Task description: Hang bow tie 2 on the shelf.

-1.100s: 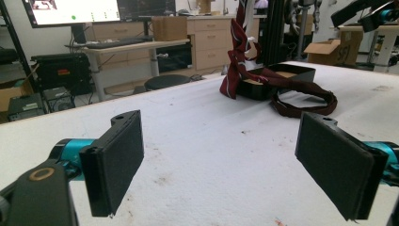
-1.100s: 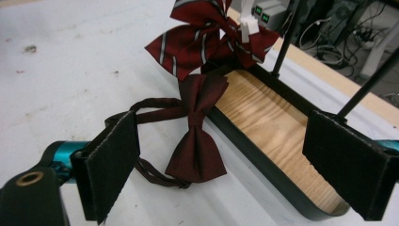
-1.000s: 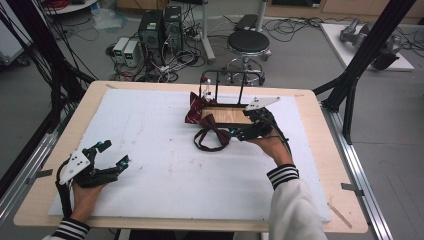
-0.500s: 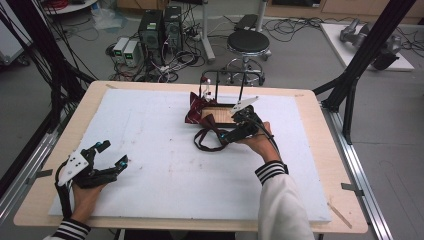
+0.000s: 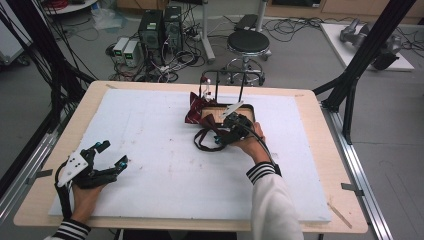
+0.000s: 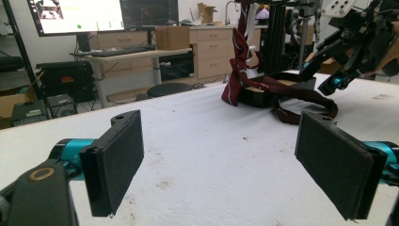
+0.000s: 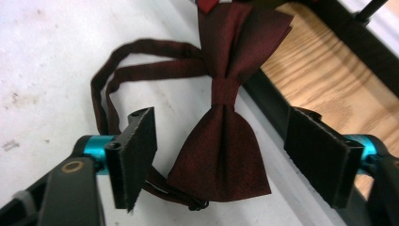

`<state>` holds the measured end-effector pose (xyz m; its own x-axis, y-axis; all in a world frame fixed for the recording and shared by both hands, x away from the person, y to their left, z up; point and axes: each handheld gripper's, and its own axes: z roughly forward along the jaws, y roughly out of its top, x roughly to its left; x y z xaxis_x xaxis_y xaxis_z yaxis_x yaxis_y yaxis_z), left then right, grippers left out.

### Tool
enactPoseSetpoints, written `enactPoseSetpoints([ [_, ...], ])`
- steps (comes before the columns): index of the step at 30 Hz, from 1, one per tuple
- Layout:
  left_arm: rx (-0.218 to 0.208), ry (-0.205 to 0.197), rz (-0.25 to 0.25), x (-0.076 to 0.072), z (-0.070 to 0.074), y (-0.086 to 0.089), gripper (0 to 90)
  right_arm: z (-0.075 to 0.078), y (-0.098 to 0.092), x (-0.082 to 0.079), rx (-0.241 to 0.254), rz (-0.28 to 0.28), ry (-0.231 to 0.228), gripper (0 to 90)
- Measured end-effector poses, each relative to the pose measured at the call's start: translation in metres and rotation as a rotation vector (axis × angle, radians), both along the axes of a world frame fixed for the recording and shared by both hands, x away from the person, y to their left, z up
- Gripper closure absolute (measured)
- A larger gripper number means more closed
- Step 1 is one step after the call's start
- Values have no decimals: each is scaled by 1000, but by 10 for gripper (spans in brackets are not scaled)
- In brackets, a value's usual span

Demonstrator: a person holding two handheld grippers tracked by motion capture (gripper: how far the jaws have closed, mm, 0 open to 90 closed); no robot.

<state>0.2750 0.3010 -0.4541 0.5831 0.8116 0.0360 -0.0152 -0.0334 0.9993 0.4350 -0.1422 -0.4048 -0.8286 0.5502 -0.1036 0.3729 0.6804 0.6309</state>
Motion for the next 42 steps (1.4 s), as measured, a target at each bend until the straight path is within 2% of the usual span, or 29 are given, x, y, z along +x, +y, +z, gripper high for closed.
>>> enactPoseSetpoints([
  [2, 0, 0, 1, 0, 0, 0, 164, -3, 1, 1, -12, 4, 10, 263],
  [3, 0, 0, 1, 0, 0, 0, 165, -5, 2, 2, -32, 4, 15, 299],
  [5, 1, 1, 0, 0, 0, 0, 165, -7, 1, 3, -42, -3, 25, 321],
  [11, 2, 0, 2, 0, 0, 0, 165, -8, 0, 4, -46, -19, 33, 374],
  [22, 2, -1, 3, 0, 0, 0, 165, -13, -1, 8, -69, -16, 48, 452],
  [24, 2, 0, 2, 0, 0, 0, 165, -14, -1, 9, -72, -19, 46, 483],
  [25, 1, 0, 2, 0, 0, 0, 164, -15, 0, 9, -69, -33, 65, 522],
  [27, 1, 0, 3, 0, 0, 0, 165, -16, 0, 9, -74, -35, 62, 537],
  [29, 1, 1, 3, 0, 0, 0, 165, -17, 2, 9, -80, -27, 72, 620],
  [30, 0, 1, 3, 0, 0, 0, 165, -17, 2, 9, -80, -27, 72, 620],
  [31, 0, 1, 3, 0, 0, 0, 165, -17, 3, 8, -85, -23, 80, 680],
  [32, 0, 1, 3, 0, 0, 0, 165, -17, 3, 8, -85, -23, 80, 680],
  [33, 0, 1, 3, 0, 0, 0, 165, -18, 4, 8, -91, -25, 89, 733],
  [35, 1, 0, 3, 0, 0, 0, 165, -18, 5, 7, -100, -20, 83, 767],
  [42, 0, 0, 2, 0, 0, 0, 165, -16, 8, 6, -108, -10, 64, 784],
])
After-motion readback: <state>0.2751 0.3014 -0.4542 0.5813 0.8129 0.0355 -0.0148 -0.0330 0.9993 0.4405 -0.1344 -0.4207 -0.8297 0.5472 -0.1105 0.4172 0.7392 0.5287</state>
